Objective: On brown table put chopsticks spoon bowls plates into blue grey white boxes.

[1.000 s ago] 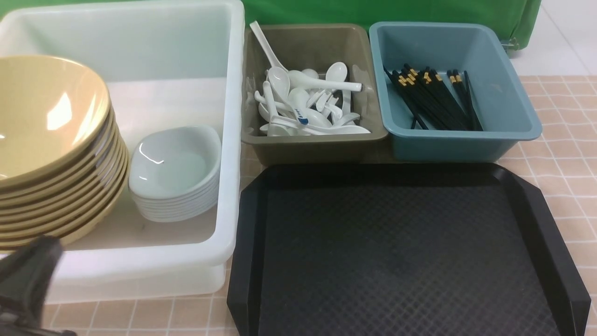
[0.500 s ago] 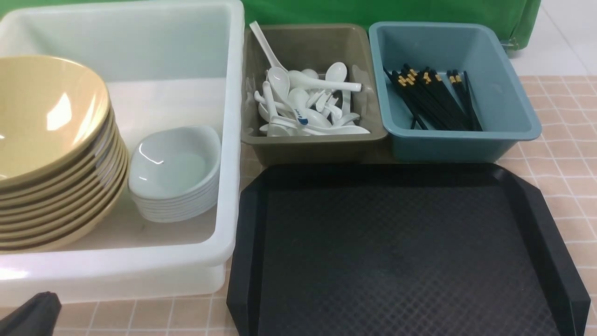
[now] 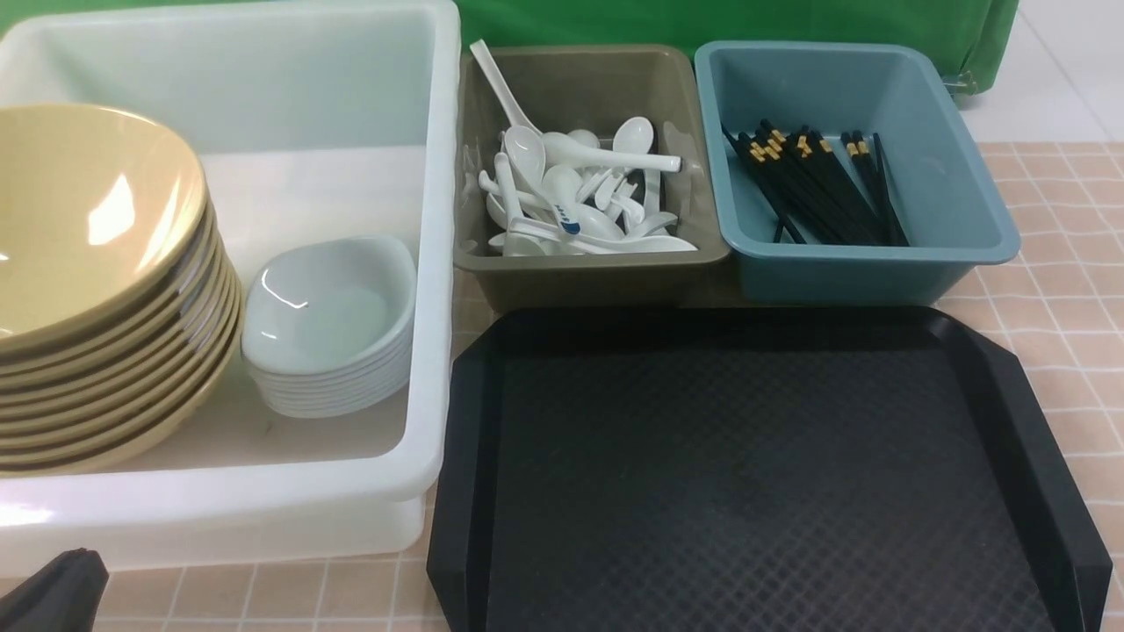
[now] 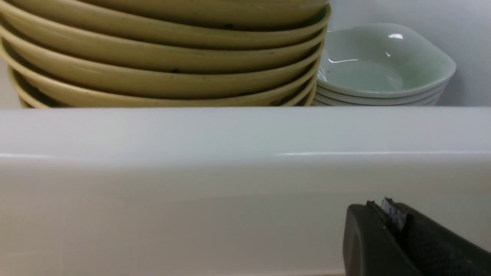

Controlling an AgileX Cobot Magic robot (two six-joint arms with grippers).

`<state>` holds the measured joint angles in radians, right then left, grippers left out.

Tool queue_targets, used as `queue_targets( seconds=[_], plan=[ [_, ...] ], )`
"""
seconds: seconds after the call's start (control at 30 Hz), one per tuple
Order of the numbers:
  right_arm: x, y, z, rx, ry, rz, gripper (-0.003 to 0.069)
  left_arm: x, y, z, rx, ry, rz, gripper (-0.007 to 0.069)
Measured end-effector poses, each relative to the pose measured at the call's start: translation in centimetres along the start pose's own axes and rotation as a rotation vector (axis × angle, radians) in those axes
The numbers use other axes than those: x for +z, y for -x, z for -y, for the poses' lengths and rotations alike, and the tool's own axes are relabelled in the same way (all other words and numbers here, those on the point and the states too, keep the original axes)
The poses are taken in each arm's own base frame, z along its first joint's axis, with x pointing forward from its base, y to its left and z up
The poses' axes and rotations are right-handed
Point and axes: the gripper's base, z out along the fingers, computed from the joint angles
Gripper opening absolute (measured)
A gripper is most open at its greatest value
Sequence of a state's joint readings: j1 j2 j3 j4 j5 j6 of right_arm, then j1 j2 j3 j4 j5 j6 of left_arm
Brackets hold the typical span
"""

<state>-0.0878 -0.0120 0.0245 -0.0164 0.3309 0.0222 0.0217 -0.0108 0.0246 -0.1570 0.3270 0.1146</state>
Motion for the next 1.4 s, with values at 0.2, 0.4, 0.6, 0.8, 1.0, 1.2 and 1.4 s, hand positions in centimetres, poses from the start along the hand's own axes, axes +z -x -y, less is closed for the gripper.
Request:
queue_targets(
  seconds=[0.2,0.4,0.6,0.8,1.0,1.2,1.4],
  plan=[
    [0.00,0.00,0.00,0.000,0.000,0.000,0.0099,0.00,0.00,0.00,0.000,0.000,0.000,0.0001],
    [0.00,0.00,0.00,0.000,0.000,0.000,0.0106,0.00,0.00,0.00,-0.001,0.000,0.000,0.0001],
    [0.00,0.00,0.00,0.000,0.000,0.000,0.0113,0.00,0.00,0.00,-0.001,0.000,0.000,0.0001],
    [0.00,0.00,0.00,0.000,0.000,0.000,0.0120,0.00,0.00,0.00,-0.001,0.000,0.000,0.0001],
    [0.00,0.00,0.00,0.000,0.000,0.000,0.0121,0.00,0.00,0.00,0.000,0.000,0.000,0.0001],
    [0.00,0.00,0.00,0.000,0.000,0.000,0.0128,0.00,0.00,0.00,0.000,0.000,0.000,0.0001],
    [0.00,0.00,0.00,0.000,0.000,0.000,0.0135,0.00,0.00,0.00,0.000,0.000,0.000,0.0001]
  ],
)
